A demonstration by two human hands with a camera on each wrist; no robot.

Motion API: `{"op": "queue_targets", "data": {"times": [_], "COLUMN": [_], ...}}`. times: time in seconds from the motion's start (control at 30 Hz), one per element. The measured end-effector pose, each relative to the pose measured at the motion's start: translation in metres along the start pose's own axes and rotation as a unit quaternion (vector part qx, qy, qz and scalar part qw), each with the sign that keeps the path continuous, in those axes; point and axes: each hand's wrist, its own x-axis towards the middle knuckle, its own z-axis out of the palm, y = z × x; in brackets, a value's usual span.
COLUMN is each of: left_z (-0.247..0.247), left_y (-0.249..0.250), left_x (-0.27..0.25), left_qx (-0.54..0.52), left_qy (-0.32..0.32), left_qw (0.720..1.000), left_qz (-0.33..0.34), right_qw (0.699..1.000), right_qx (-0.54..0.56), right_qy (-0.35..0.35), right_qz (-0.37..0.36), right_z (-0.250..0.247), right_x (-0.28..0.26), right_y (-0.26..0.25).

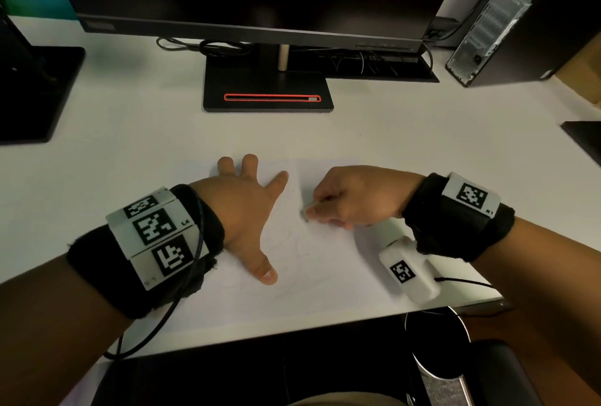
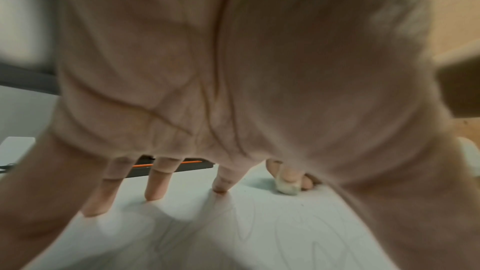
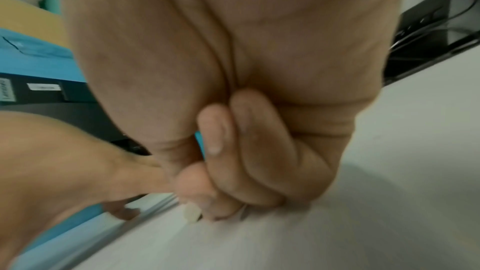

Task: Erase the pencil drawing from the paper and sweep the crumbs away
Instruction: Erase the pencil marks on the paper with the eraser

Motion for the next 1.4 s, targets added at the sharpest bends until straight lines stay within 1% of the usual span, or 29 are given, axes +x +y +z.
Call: {"op": "queue_targets", "data": {"times": [0.07,0.1,0.2,0.23,0.27,0.33,0.37,0.47,0.5,0.6,0.63,0.73,0.77,0.87,0.97,1.0,1.1,1.13,1.23,1.27,1.33,1.37,1.4], "left_z": [0.0,0.0,0.0,0.0,0.0,-0.001,-0.001,-0.001,-0.001,0.002,0.001,0.001,0.001,0.001,0.0,0.0,0.0,0.001,0.001,0.001,0.002,0.003,0.003], "left_y": [0.0,0.0,0.001,0.001,0.001,0.001,0.001,0.001,0.001,0.0,0.0,0.0,0.0,0.0,0.001,0.001,0.001,0.0,0.001,0.001,0.002,0.003,0.004], "left_x": [0.0,-0.001,-0.001,-0.001,-0.001,-0.001,-0.002,-0.001,-0.001,0.0,0.0,-0.001,0.0,0.0,-0.001,-0.001,0.0,0.0,0.0,0.001,0.001,0.001,0.001], "left_qx": [-0.003,-0.004,-0.002,-0.003,-0.004,-0.003,-0.001,0.0,0.001,0.0,0.002,-0.002,-0.001,0.002,0.003,0.003,0.003,0.002,-0.001,0.0,0.003,0.002,0.0], "left_qy": [-0.001,-0.002,-0.004,-0.004,-0.004,-0.004,-0.004,-0.002,0.0,0.002,0.003,0.0,0.0,0.003,-0.001,0.0,0.002,0.002,0.004,0.006,0.01,0.012,0.014], "left_qw": [1.0,1.0,1.0,1.0,1.0,1.0,1.0,1.0,1.0,1.0,1.0,1.0,1.0,1.0,1.0,1.0,1.0,1.0,1.0,1.0,1.0,1.0,1.0], "left_qz": [0.0,-0.001,-0.003,-0.004,-0.004,-0.003,-0.003,0.0,0.001,0.002,0.001,-0.002,-0.002,-0.001,-0.004,-0.003,-0.002,-0.003,-0.004,-0.004,0.0,0.003,0.008], "right_qw": [0.999,0.999,0.999,0.999,1.0,1.0,0.999,0.998,0.998,0.999,0.999,0.997,0.998,0.999,0.997,0.997,0.998,0.998,0.997,0.997,0.998,0.998,0.998], "right_qx": [0.005,-0.004,-0.02,-0.008,-0.001,-0.006,-0.015,-0.032,-0.022,-0.027,-0.034,-0.035,-0.028,-0.033,-0.046,-0.046,-0.038,-0.038,-0.051,-0.047,-0.037,-0.035,-0.037], "right_qy": [0.036,0.04,-0.028,-0.034,-0.023,0.023,0.026,-0.044,-0.044,0.015,0.014,-0.047,-0.041,0.012,-0.027,-0.025,0.024,0.024,-0.023,-0.017,0.024,0.034,0.027], "right_qz": [0.006,-0.001,-0.025,-0.023,-0.015,-0.009,-0.014,-0.037,-0.036,-0.019,-0.026,-0.045,-0.043,-0.034,-0.055,-0.055,-0.036,-0.041,-0.058,-0.055,-0.038,-0.035,-0.041], "right_z": [-0.006,-0.005,0.007,0.007,0.005,-0.002,-0.001,0.009,0.009,0.001,0.002,0.011,0.01,0.005,0.012,0.013,0.007,0.008,0.017,0.016,0.009,0.009,0.011], "right_x": [0.001,0.0,-0.005,-0.005,-0.004,-0.002,-0.003,-0.008,-0.008,-0.006,-0.008,-0.013,-0.014,-0.014,-0.018,-0.019,-0.017,-0.018,-0.021,-0.02,-0.017,-0.016,-0.017], "right_y": [0.003,0.002,-0.007,-0.006,-0.003,0.001,-0.001,-0.007,-0.006,0.0,-0.001,-0.005,-0.003,0.004,-0.001,0.001,0.01,0.009,0.003,0.005,0.011,0.011,0.009]}}
